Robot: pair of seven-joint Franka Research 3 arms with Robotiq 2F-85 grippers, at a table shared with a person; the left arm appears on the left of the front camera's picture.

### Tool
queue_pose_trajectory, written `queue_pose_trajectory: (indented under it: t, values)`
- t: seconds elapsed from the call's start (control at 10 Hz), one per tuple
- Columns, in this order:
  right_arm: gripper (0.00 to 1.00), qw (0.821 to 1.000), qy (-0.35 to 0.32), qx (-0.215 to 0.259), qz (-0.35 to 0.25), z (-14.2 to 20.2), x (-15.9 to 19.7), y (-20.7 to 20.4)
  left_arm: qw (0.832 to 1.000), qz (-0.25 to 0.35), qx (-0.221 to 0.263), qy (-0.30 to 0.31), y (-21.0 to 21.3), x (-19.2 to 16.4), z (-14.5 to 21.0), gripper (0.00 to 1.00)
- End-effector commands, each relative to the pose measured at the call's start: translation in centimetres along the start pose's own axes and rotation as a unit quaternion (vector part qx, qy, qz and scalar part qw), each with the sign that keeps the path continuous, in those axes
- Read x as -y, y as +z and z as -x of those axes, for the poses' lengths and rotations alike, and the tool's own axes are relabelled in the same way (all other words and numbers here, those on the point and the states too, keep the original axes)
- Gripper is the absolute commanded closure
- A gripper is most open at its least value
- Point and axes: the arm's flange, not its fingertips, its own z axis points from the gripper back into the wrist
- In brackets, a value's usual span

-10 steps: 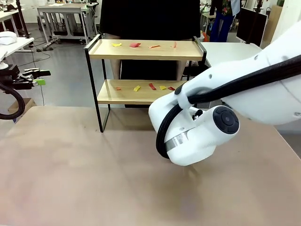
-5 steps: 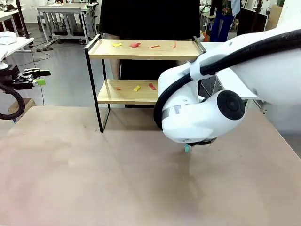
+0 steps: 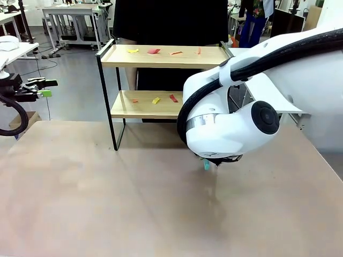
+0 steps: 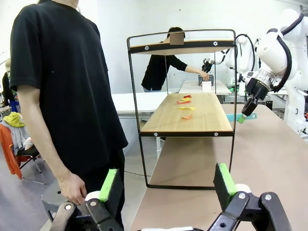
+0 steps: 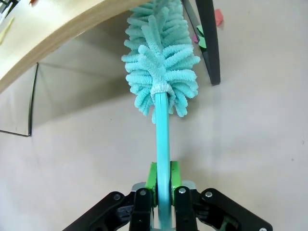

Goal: Clean the shelf.
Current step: Clean the specific section of the Shelf indicated by the human with the Duster.

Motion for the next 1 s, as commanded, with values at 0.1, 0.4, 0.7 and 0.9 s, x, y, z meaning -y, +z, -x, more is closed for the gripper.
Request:
queue_pose_trajectory:
  t: [0.1,0.4,0.7,0.9]
  values:
    - [0.87,1.000,0.019,0.015,-0.016,0.2,0.2,1.3,1.000,0.001,-0.001,-0.007,0.0,0.2,-0.2,0.00]
    - [0.87,0.996,0.063,0.011,-0.056,0.6,1.0,4.1,1.000,0.001,-0.001,-0.007,0.0,0.2,-0.2,0.00]
    - [0.87,0.984,0.112,-0.054,-0.127,0.6,1.0,5.0,1.000,0.001,-0.001,-0.007,0.0,0.2,-0.2,0.00]
    - [0.87,0.971,0.154,-0.094,-0.154,0.5,0.9,5.5,1.000,0.001,-0.001,-0.007,0.0,0.2,-0.2,0.00]
